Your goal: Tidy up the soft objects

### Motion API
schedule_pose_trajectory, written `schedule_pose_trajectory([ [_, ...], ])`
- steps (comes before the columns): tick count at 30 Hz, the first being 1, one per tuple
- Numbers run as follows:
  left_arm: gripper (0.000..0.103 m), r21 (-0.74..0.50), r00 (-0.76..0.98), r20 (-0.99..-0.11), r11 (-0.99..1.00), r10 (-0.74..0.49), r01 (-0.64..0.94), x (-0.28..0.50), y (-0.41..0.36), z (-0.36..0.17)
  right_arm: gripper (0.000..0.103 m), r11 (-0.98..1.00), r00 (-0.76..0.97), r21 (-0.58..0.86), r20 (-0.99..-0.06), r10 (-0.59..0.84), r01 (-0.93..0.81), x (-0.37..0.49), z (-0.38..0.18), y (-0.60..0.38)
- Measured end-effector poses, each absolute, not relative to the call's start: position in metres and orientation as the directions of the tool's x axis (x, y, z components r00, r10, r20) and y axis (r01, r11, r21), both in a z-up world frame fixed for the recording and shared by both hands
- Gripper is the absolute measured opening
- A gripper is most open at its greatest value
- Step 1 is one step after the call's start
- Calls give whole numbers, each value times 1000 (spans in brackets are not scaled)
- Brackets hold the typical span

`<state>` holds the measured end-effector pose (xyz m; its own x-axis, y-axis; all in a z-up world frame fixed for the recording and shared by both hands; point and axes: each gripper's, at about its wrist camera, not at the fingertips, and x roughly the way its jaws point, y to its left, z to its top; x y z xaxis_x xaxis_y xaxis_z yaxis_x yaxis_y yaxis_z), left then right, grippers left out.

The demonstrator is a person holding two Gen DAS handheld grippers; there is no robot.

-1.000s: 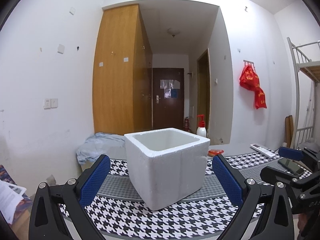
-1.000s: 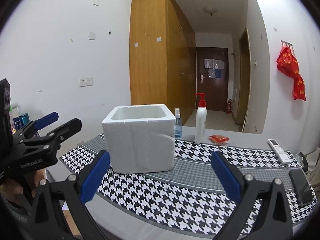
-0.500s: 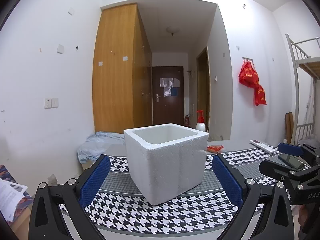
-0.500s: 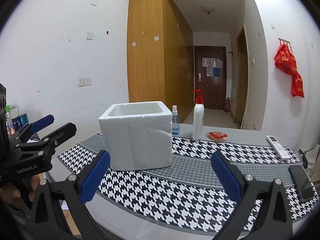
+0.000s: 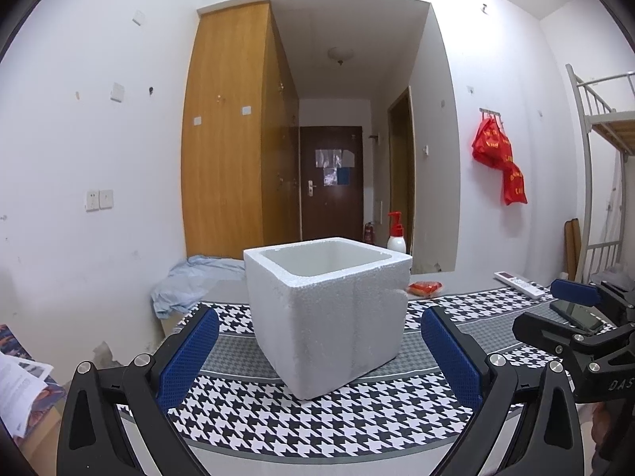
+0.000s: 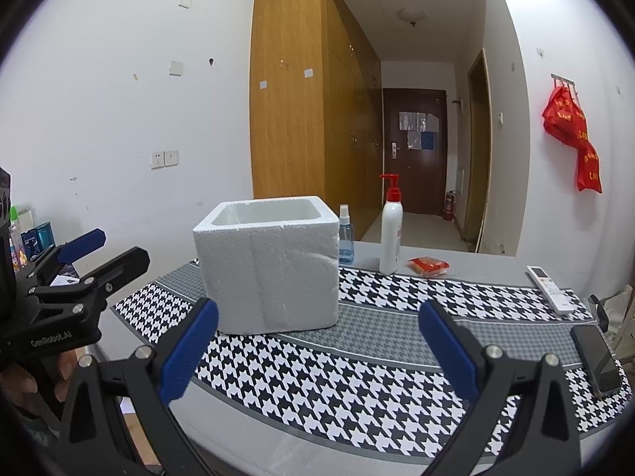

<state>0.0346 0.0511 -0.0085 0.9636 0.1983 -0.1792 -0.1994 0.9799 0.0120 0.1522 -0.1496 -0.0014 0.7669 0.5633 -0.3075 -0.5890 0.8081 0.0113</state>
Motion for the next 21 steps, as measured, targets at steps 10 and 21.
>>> schedule_pose_trajectory([
  [10, 102, 11, 963, -183, 980, 196, -197, 34, 51, -10, 102, 810, 768, 13, -309, 561, -586, 153, -2, -150],
  [21, 102, 10, 962, -181, 978, 207, -208, 34, 52, -12, 102, 808, 765, 14, -313, 563, -589, 153, -2, -149],
])
